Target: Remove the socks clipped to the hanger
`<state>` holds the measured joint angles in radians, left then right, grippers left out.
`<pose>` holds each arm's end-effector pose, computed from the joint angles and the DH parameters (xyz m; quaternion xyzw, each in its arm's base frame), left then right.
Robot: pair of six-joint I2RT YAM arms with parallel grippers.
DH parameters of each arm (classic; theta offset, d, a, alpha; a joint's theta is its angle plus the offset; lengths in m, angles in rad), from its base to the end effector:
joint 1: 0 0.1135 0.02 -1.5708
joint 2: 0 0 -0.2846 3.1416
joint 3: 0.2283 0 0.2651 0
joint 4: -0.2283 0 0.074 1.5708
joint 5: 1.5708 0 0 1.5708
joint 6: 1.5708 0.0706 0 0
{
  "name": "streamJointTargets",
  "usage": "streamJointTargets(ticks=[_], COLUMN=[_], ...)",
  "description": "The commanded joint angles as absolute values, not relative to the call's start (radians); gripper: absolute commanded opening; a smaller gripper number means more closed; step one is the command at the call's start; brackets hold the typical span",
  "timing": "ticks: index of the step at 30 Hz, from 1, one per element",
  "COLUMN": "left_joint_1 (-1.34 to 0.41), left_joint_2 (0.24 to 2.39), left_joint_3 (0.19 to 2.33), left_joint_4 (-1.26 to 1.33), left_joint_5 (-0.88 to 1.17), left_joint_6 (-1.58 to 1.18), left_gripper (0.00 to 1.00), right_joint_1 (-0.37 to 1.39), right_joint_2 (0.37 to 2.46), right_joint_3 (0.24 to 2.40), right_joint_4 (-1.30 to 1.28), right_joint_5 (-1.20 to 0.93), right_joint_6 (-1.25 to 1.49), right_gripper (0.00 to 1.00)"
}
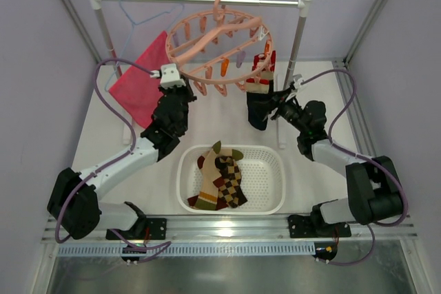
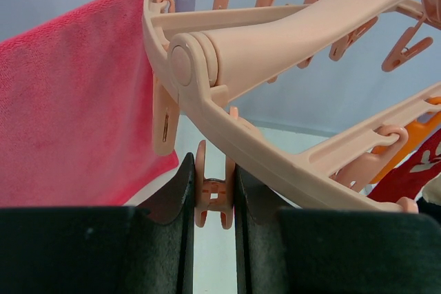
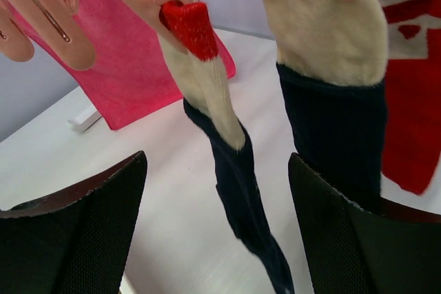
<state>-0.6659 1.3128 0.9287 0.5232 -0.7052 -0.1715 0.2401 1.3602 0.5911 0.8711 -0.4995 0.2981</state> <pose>0.2923 -0.1715 0.3653 -0.1019 0.6609 -0.0808 0.7391 0.3057 0.1097 0.2692 -0.1645 0.6544 0.3509 0.6493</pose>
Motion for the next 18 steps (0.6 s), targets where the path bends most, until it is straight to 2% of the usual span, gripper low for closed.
streamJointTargets(ticks=[1,2,3,5,6,7,8,9,10,12,18], left_joint_1=[-0.655,-0.655,-0.655,-0.653,-0.653,-0.655,-0.655,-0.653,-0.655,-0.655,-0.678], left_joint_2=[1.287,1.287,1.289,1.29,1.29,1.29,1.287,1.285,1.282,1.264,1.191], left_joint_3=[0.933,0.931,0.931,0.933,0.934,0.933,0.933,0.931,0.931,0.917,0.835], left_joint_4=[0.531,0.529,0.528,0.523,0.519,0.512,0.509,0.496,0.488,0.477,0.495], left_joint_5=[-0.706,-0.706,-0.706,-0.707,-0.707,-0.707,-0.71,-0.712,-0.709,-0.709,-0.678], left_joint_6=[-0.173,-0.172,-0.173,-0.173,-0.176,-0.181,-0.186,-0.192,-0.198,-0.222,-0.241], left_gripper=[0.02,0.02,0.02,0.03,0.09,0.21,0.35,0.65,0.8,0.99,1.0], right_joint_1=[0.245,0.247,0.248,0.255,0.265,0.267,0.273,0.29,0.298,0.32,0.442], right_joint_2=[1.419,1.433,1.442,1.454,1.453,1.442,1.433,1.421,1.39,1.355,1.195], right_joint_3=[0.66,0.669,0.682,0.686,0.684,0.683,0.68,0.67,0.666,0.657,0.664], right_joint_4=[1.043,1.049,1.055,1.061,1.058,1.052,1.042,1.017,1.0,0.927,0.729], right_joint_5=[-0.554,-0.561,-0.568,-0.571,-0.575,-0.575,-0.572,-0.566,-0.546,-0.522,-0.362], right_joint_6=[0.305,0.308,0.308,0.307,0.302,0.299,0.295,0.279,0.269,0.247,0.178], right_gripper=[0.82,0.78,0.59,0.41,0.32,0.15,0.08,0.05,0.04,0.04,0.04])
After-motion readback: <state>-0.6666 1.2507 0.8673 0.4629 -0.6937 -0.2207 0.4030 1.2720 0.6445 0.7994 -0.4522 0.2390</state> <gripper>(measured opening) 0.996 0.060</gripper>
